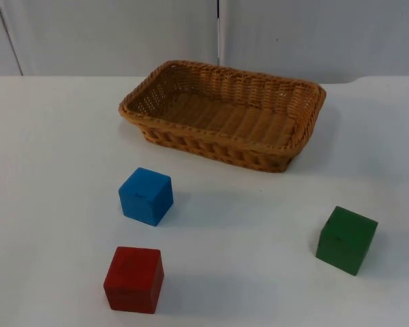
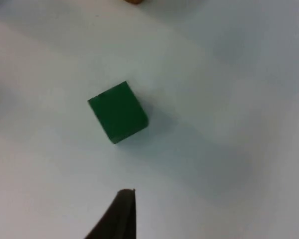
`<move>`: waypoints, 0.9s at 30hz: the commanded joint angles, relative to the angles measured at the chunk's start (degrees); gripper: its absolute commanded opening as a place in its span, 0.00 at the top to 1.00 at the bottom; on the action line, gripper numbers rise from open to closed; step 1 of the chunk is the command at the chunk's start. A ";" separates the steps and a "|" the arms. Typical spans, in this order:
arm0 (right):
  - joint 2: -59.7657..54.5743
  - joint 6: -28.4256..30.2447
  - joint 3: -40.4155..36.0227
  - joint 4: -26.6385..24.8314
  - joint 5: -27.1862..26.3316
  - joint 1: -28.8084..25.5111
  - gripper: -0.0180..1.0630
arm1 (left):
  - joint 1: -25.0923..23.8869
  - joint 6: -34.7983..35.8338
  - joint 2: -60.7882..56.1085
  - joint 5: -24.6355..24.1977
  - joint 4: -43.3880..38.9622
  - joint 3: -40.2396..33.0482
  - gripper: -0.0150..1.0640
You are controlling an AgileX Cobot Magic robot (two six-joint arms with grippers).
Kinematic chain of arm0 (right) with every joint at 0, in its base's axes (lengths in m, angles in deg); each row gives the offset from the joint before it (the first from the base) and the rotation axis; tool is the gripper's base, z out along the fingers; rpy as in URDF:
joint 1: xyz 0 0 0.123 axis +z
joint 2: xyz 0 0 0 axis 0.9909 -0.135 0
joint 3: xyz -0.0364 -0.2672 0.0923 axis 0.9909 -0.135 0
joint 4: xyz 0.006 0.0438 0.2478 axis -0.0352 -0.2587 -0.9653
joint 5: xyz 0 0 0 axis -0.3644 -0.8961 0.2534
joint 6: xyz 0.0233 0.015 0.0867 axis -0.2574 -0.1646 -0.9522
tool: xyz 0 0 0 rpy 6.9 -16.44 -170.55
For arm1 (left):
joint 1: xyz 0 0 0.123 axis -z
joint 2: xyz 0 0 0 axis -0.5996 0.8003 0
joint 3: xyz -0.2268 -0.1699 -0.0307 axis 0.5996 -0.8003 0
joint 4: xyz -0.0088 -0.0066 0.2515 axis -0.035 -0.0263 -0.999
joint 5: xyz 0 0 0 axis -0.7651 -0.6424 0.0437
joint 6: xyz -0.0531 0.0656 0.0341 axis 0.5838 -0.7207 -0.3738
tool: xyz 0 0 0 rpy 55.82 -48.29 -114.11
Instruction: Pick up one cube with each hand and place exactly two cubes into the same basket, leaving the remaining cube outside.
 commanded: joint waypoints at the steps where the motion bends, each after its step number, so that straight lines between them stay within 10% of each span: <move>1: -1.21 0.32 0.39 0.14 -1.38 2.21 0.01 | 0.04 -0.87 0.52 -0.30 1.43 0.34 0.01; 16: -15.88 0.32 0.39 -0.07 -5.71 10.21 0.01 | 1.58 -1.43 6.07 -0.30 1.45 0.34 0.01; 27: -22.86 3.45 0.47 0.09 -9.96 10.21 0.01 | 15.47 4.74 16.33 9.17 -4.87 0.34 0.01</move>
